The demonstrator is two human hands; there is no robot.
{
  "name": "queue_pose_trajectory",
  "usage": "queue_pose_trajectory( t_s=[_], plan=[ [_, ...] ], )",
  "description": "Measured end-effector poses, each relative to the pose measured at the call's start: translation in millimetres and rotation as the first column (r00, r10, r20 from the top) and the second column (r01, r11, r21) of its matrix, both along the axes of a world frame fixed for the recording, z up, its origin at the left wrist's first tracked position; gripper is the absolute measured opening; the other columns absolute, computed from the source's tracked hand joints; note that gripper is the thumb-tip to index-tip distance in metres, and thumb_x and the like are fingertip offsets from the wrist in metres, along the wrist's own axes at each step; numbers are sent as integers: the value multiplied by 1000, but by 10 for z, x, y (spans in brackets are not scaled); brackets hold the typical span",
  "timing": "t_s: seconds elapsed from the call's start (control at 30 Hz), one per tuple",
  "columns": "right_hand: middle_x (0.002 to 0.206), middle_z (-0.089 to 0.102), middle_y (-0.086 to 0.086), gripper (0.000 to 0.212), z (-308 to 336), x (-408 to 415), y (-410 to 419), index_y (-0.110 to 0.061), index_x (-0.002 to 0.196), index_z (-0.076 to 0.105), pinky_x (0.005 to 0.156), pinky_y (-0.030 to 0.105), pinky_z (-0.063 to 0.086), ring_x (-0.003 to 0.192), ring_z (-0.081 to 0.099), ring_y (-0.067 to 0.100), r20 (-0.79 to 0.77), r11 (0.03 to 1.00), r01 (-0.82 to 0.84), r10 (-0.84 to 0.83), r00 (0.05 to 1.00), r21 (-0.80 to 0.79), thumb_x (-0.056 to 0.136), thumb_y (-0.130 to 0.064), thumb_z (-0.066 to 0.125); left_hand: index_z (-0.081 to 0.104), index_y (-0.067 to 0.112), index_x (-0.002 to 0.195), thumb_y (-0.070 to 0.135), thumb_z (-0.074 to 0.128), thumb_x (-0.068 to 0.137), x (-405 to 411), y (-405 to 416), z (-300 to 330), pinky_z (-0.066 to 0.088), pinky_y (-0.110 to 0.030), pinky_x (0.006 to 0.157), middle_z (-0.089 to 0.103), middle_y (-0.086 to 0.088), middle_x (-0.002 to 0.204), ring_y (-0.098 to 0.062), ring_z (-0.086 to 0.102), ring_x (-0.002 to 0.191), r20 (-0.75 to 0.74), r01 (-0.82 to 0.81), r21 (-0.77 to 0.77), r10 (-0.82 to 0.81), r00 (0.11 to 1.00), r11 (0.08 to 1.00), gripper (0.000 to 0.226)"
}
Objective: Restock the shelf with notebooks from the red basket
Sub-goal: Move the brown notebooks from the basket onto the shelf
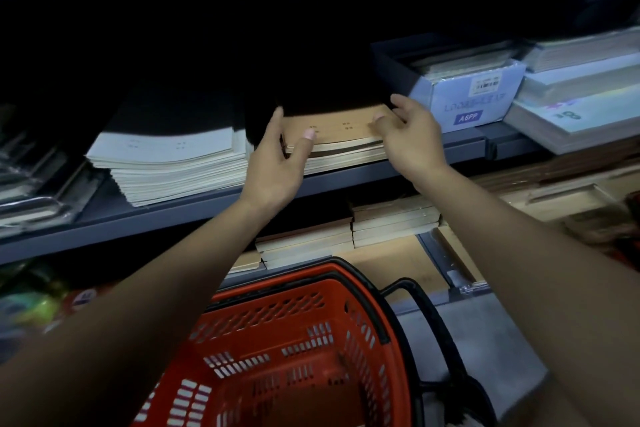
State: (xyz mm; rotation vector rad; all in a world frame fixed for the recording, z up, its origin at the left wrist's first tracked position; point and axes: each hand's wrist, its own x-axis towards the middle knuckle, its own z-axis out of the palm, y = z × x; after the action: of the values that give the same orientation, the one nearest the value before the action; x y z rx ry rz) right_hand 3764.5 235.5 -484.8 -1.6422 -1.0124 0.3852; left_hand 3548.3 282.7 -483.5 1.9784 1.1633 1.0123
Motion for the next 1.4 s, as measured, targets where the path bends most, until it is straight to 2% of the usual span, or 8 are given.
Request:
queue_pose_trajectory(
  t_s=[0.07,0.13,0.23,0.6,0.77,0.87,1.0,1.4],
  plan=[
    [147,59,-3,59,-16,8,-54,-26,149,57,111,28,40,135,53,14,79,998,-56,55,995,2,93,-41,71,25,24,163,51,62,99,-32,-40,-40,27,-11,113,35,9,164,-3,31,148,-41,20,103,-16,999,995,79],
    [145,59,-3,61,-38,26,-99,-25,145,62,111,24,37,135,52,13,152,995,-99,99,983,-8,89,-43,78,35,20,160,47,70,95,-38,-42,-79,34,-18,118,45,5,159,-6,39,145,-43,-12,149,18,999,989,79],
    [148,56,0,65,-61,63,-135,-22,143,63,116,24,33,138,49,14,250,991,-126,131,959,-34,86,-45,82,44,15,155,45,76,91,-23,-27,-109,43,-32,117,56,1,151,-11,50,139,-5,-90,131,91,996,987,78],
    [147,58,4,70,-102,77,-96,-18,144,63,116,24,33,139,50,19,346,995,-100,103,932,-27,86,-52,80,49,14,152,42,81,86,19,-26,-119,47,-31,113,62,3,143,-4,56,132,82,-171,116,162,983,978,78],
    [149,57,7,69,-115,55,-117,-14,145,62,116,28,33,140,49,22,422,997,-68,77,904,-36,90,-55,75,47,19,153,47,72,93,-19,-58,-38,52,-28,103,70,1,132,-12,64,121,-74,-167,205,185,980,964,71],
    [149,58,11,70,-121,33,-125,-12,144,62,118,36,37,140,50,26,453,998,-56,66,889,-35,91,-56,73,50,23,146,45,64,99,-48,-75,15,57,-38,94,74,2,120,-18,68,108,-164,-125,264,172,971,956,54],
    [150,56,13,68,-127,8,-148,-11,144,61,118,40,39,140,50,28,464,998,-42,58,884,-45,93,-54,71,51,25,142,40,61,101,-97,-76,68,55,-37,97,70,10,129,-18,66,117,-208,-66,233,115,971,970,44],
    [152,43,16,64,-161,-199,-413,-15,155,42,111,41,41,137,47,35,508,993,-12,69,859,-114,98,-31,67,31,22,159,23,64,99,-295,-320,32,50,-38,110,57,12,144,-12,58,130,-229,60,114,-32,973,992,68]
  ],
)
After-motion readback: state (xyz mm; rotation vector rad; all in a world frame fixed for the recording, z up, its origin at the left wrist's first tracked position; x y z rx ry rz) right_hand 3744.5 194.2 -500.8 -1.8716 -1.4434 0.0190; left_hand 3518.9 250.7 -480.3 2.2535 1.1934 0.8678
